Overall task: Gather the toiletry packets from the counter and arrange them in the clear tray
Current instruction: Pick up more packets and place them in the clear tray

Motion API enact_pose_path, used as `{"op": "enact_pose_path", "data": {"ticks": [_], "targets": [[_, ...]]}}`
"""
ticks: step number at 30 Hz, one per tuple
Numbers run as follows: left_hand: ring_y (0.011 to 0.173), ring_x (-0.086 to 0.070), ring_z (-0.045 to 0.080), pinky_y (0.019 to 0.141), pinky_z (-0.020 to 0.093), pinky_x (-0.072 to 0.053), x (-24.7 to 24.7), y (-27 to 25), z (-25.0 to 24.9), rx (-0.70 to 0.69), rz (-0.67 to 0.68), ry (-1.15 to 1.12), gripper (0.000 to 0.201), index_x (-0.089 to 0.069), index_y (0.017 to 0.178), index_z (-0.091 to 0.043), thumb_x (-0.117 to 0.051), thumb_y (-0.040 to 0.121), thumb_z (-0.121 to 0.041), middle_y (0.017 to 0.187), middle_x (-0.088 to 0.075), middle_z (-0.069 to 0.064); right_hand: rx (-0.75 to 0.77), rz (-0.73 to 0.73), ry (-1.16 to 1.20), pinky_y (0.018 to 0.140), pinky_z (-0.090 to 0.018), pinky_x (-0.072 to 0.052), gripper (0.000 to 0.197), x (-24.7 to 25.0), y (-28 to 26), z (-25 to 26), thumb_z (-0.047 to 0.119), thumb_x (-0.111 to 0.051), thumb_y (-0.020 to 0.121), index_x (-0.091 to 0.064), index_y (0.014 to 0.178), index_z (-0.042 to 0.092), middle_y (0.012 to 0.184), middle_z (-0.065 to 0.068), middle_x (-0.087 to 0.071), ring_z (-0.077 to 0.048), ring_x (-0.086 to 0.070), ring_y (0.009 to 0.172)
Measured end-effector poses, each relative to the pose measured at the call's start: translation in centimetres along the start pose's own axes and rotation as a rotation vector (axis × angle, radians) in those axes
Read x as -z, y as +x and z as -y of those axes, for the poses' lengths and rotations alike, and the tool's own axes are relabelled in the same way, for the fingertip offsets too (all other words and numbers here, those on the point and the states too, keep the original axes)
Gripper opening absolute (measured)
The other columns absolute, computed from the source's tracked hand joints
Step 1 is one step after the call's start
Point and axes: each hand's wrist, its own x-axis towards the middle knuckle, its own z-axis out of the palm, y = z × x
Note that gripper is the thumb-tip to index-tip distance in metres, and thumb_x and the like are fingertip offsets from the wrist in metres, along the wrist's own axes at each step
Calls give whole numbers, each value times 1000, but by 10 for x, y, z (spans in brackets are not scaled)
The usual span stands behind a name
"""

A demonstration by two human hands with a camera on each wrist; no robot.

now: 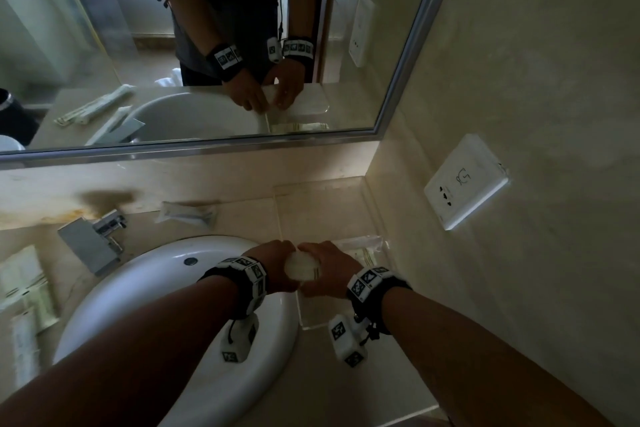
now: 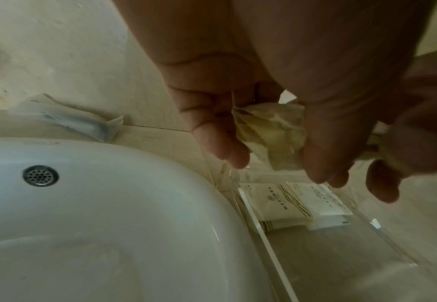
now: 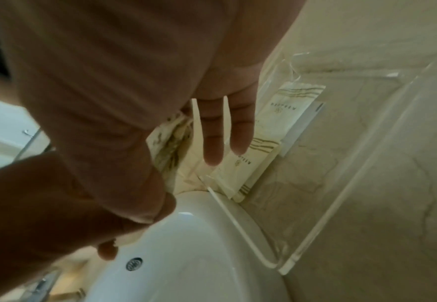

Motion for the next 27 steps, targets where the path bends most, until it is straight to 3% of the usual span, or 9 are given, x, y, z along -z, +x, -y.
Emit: {"op": "enact_pose_path", "data": {"ticks": [3,7,9,14,19,22,27], "targets": [[111,-60,20,92,34,-50,-4,2,-7,-24,6,0,68,-51,127,-23,-77,69,-48,123,-60,-1,-34,-11,-136,101,-40,-46,95,-6,-2,-8,47,-78,72,-22,149,39,143,-3,-35,-27,-51,124],[114,-58,21,93,32,-49,-8,5,-16,-50,12,-2,71,-49,130,-21,-78,70,-44,127,-56,2,-55,-106,-202,90,-42,-52,69,-6,-6,-10,33,-73,80,-39,139,27,135,-7,-39,-31,-62,105],[115,-57,23,93,33,-49,-9,7,-19,-56,21,19,75,-46,134,-21,-79,70,-44,129,-52,4,-50,-129,-210,89,-43,-53,63,-6,-7,-10,29,-70,82,-41,137,25,133,-8,-39,-32,-63,103],[119,-54,25,97,34,-48,-14,11,-25,-64,41,72,83,-41,138,-21,-81,69,-44,133,-45,6,-48,-164,-145,92,-40,-51,66,-9,-11,-20,24,-69,82,-38,141,29,135,-7,-38,-31,-61,108],[119,-54,24,97,35,-48,-21,18,-32,-97,65,113,95,-37,141,-22,-82,64,-55,134,-44,4,-70,-174,-93,93,-39,-50,70,-14,-16,-33,20,-70,82,-37,142,32,138,-6,-38,-30,-58,112],[119,-54,24,97,35,-47,-23,22,-36,-89,55,117,86,-38,139,-20,-81,69,-47,134,-44,5,-62,-192,-43,97,-38,-48,76,-16,-18,-40,20,-72,80,-35,145,33,139,-5,-37,-28,-54,119],[118,-55,26,96,37,-49,-27,24,-37,-70,34,100,84,-36,140,-17,-78,71,-43,136,-43,7,-69,-190,252,102,-33,-41,97,-13,-22,-51,40,-81,72,-26,151,35,146,-7,-37,-23,-41,132]]}}
